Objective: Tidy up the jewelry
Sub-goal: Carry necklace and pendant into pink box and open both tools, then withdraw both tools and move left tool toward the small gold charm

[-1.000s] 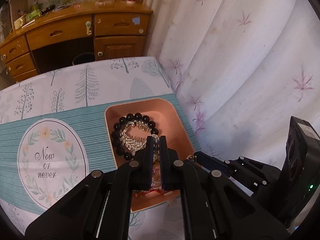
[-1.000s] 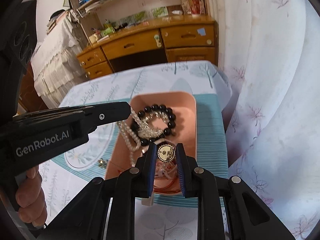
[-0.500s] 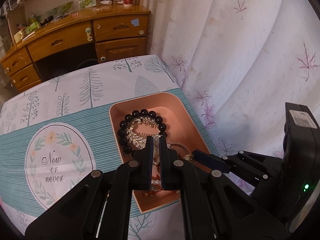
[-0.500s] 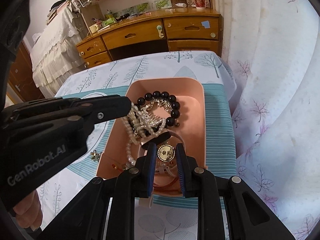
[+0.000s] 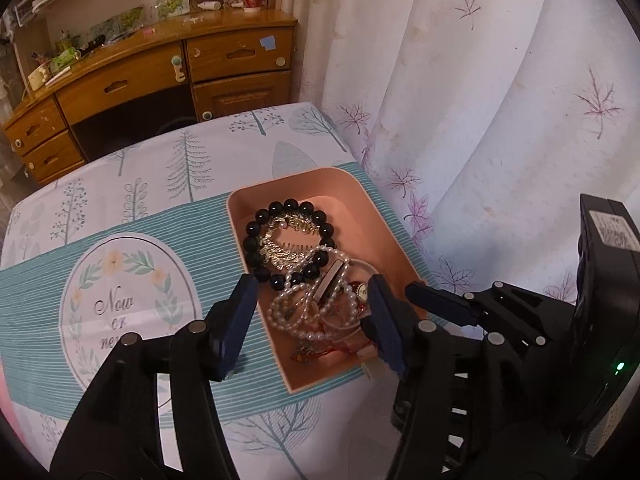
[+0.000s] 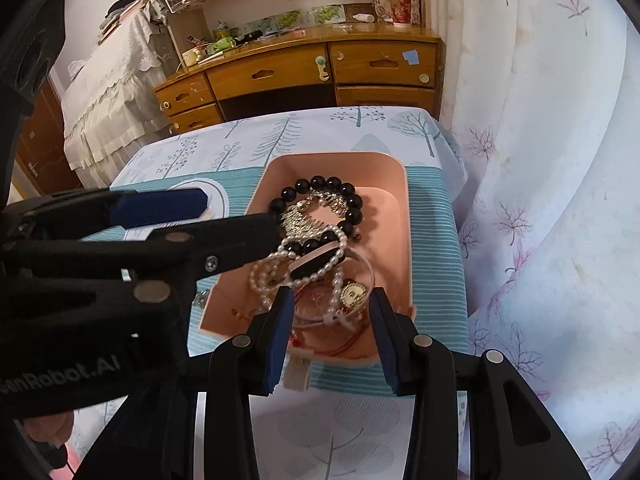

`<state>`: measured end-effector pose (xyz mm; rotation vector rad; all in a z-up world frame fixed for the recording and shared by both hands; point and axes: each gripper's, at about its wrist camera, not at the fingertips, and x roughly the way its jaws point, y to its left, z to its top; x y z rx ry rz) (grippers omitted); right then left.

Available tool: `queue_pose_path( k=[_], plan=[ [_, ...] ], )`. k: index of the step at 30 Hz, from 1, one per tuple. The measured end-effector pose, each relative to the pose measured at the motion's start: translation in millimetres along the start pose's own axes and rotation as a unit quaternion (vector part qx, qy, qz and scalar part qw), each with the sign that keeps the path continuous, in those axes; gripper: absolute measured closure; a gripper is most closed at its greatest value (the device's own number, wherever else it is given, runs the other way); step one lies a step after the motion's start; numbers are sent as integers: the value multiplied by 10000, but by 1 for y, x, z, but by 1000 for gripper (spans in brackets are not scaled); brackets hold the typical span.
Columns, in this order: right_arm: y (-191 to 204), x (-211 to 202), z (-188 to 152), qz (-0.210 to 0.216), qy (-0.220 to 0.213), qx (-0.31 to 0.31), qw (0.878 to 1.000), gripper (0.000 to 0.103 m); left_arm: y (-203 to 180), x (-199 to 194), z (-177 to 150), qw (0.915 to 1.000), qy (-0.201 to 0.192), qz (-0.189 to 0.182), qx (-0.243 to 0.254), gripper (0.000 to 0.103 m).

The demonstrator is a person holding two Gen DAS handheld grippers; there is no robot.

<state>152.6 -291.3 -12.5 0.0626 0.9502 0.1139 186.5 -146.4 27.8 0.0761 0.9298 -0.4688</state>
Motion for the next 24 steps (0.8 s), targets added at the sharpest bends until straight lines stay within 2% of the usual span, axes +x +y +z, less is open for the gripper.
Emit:
queue_pose_path(
  k=[8,15,20,24],
  plan=[
    [18,-21,-13,90,-86,-79,9999,64,15,-33,-15,9999,-115,115,7,49],
    [44,-37,-20,276,-136,-287,9991,64,43,-56,-37,9993,-174,320,-105,49],
    [68,-40,-33,469,-72,-494,9977,64,61,-60,-57,9987,-151,465,-119,49],
    [86,-33,-49,591,-34,-698,9958,64,73,-46,-75,9986,60,473,-206,49]
  ],
)
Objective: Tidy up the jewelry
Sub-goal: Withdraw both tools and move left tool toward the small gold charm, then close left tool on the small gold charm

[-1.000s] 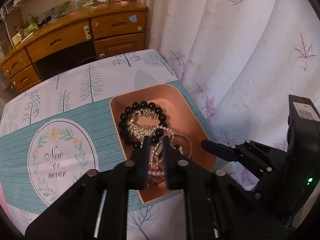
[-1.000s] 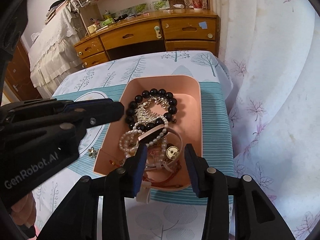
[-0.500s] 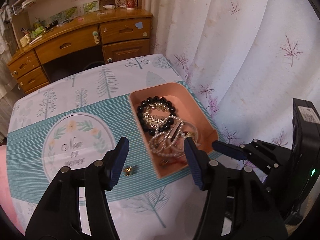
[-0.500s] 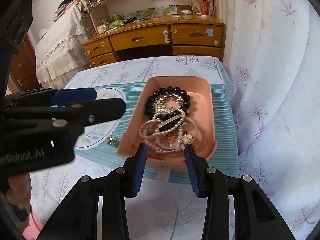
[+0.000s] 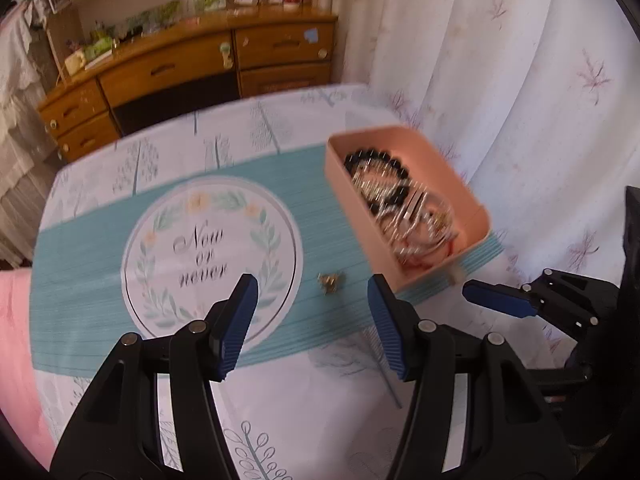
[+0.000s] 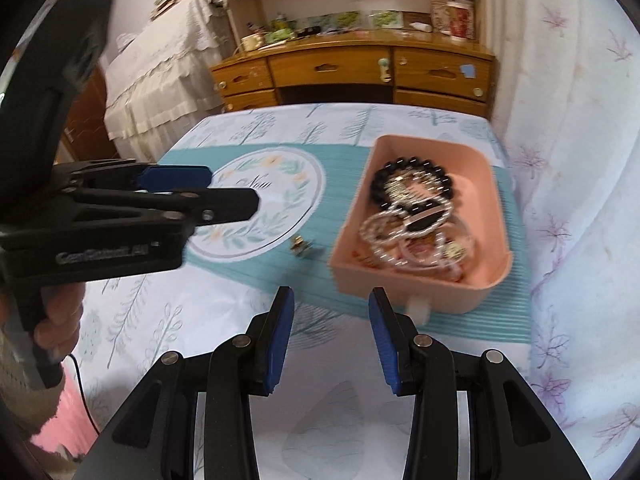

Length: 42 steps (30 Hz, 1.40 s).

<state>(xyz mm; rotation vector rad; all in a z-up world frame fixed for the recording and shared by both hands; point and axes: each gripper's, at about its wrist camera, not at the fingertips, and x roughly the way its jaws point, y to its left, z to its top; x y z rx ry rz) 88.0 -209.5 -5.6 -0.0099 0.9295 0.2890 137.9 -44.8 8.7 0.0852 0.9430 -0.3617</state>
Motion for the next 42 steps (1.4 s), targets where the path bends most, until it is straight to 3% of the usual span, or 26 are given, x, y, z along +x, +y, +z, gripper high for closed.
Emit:
queue_pose_path(
  k=[5,12,17,21,23,33,42],
  plan=[
    [13,23,-17,21,88,-37,10000,64,6,30,-16,9994,231,-140,-226,49],
    [-3,38,-38,-87,10,380,9992,64,-1,71,-25,9987,342,-75,-371,50],
    [-12,42,-51,-222,-94,612,9978,64,-5,89,-25,9987,245,64,-433,65],
    [-19,40,-60,-398,-210,768,9960,64,-9,93,-23,9989,104,145,-423,84],
    [-22,41,-61,-419,-214,842,9953,64,-10,94,-22,9990,60,131,-430,94],
    [-29,37,-66,-414,-264,955,9942,64,-7,79,-28,9984,-150,-22,-551,94],
    [-32,14,-63,-534,-589,1023,9916,64,-19,25,-29,9963,-576,-337,-533,94]
  ],
)
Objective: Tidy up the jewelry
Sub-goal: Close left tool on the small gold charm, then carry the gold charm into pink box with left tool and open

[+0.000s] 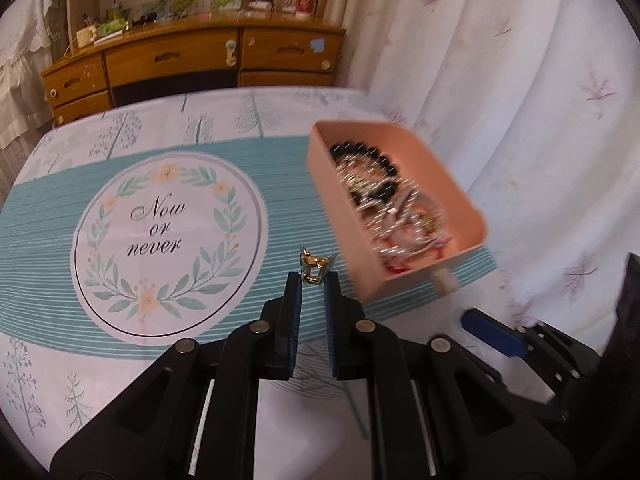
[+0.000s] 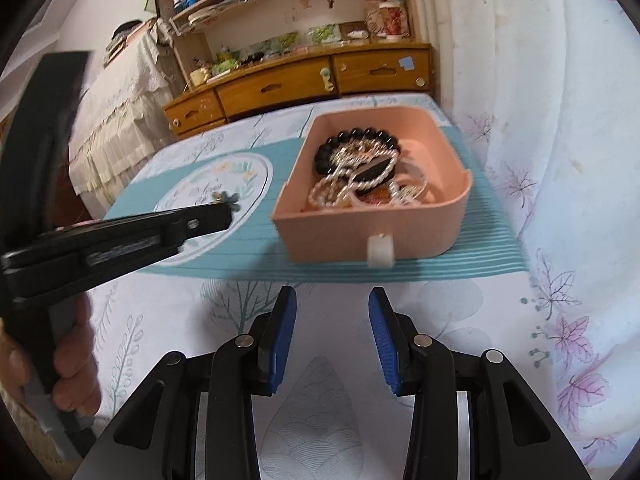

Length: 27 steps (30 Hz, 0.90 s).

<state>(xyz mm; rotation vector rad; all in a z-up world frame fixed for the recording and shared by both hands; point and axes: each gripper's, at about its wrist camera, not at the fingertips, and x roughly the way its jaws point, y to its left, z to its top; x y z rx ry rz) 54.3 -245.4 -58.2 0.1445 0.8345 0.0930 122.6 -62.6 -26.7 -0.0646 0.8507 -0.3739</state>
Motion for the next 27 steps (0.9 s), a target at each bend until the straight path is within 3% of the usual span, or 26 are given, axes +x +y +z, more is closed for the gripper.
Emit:
queue_pose_path(
  k=[7,14,20,27],
  plan=[
    [-16,-25,20,-331,-236,145,9991,64,-24,-32,12,9993,-301,-130,203,94],
    [-32,-52,53,-590,-587,237,9962,64,-50,-39,36,9980,-470,-231,362,94],
    [-48,-54,73,-823,-758,418,9928,64,-68,-13,53,9983,-348,-289,379,94],
    [-63,-35,76,-950,-622,536,9921,64,-84,31,51,9987,38,-245,453,94]
  ],
)
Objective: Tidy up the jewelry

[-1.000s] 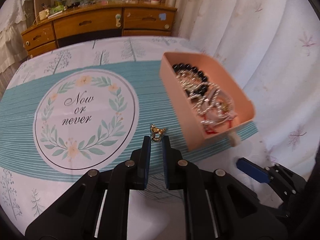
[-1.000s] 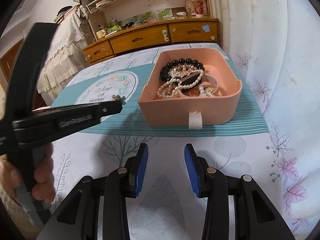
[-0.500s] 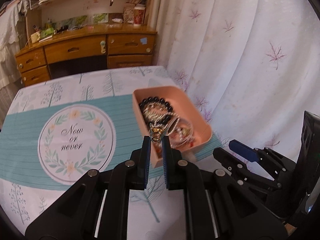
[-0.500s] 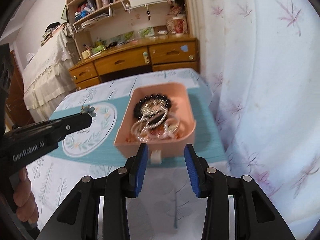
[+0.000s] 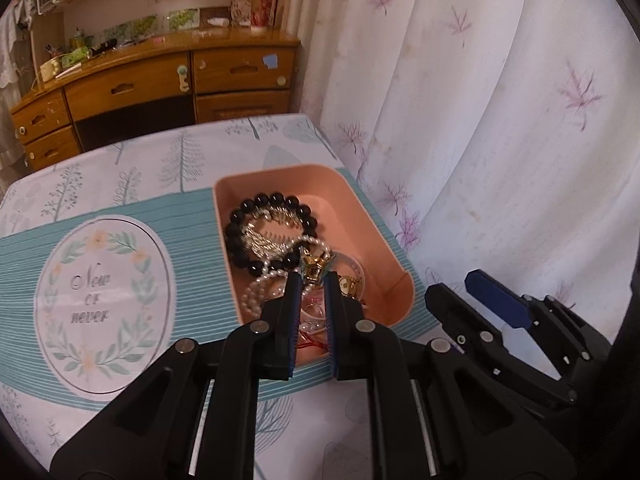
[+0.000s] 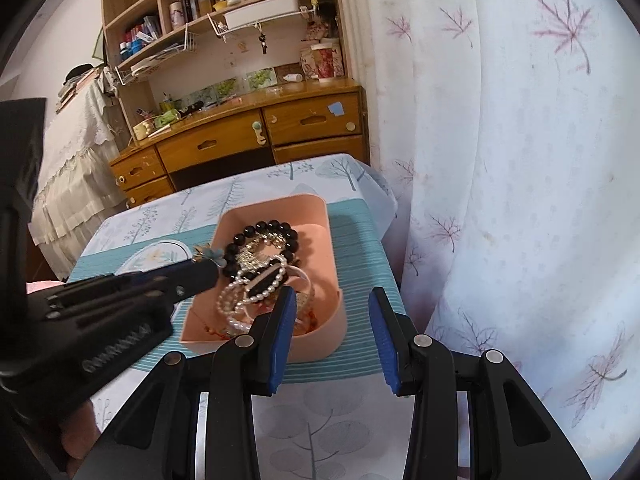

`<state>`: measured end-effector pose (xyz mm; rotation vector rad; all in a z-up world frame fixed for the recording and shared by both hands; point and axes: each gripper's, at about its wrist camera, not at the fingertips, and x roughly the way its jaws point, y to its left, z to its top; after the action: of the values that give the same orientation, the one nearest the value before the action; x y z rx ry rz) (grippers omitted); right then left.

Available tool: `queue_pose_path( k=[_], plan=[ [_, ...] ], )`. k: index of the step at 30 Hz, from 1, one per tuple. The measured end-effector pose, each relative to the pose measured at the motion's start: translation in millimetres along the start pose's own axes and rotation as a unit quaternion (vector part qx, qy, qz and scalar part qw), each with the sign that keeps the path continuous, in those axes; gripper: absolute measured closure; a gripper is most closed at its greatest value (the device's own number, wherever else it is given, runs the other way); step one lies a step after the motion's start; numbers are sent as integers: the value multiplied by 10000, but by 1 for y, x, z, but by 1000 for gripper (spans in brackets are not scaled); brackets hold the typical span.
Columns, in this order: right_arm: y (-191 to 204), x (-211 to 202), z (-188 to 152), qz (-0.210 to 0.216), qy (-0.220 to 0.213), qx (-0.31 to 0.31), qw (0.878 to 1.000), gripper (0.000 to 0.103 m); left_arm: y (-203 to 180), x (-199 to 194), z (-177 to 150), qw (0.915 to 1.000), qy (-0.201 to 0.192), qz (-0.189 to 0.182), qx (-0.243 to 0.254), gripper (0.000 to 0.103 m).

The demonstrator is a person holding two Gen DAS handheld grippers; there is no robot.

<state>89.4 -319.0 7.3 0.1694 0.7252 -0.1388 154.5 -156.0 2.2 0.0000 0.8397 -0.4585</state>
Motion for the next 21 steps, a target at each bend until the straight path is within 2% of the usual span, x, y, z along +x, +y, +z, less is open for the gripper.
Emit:
queue_pose_path(
  k=[11,12,13,16,21],
  plan=[
    [-12,24,-10,-85,143,68,9998,64,2,28,-7,9993,332,156,85,92],
    [-12,23,-11,-80,149,65,9998,64,2,27,-8,9992,350,149,91,86],
    [-11,24,-12,-76,154,55,9998,64,3,26,-9,9992,361,152,86,72],
    [-8,23,-13,-110,162,35,9998,64,9,19,-13,9991,280,332,11,51],
    [-1,15,-19,-73,192,-4,9998,64,18,6,-23,9987,296,411,-63,48]
  ],
)
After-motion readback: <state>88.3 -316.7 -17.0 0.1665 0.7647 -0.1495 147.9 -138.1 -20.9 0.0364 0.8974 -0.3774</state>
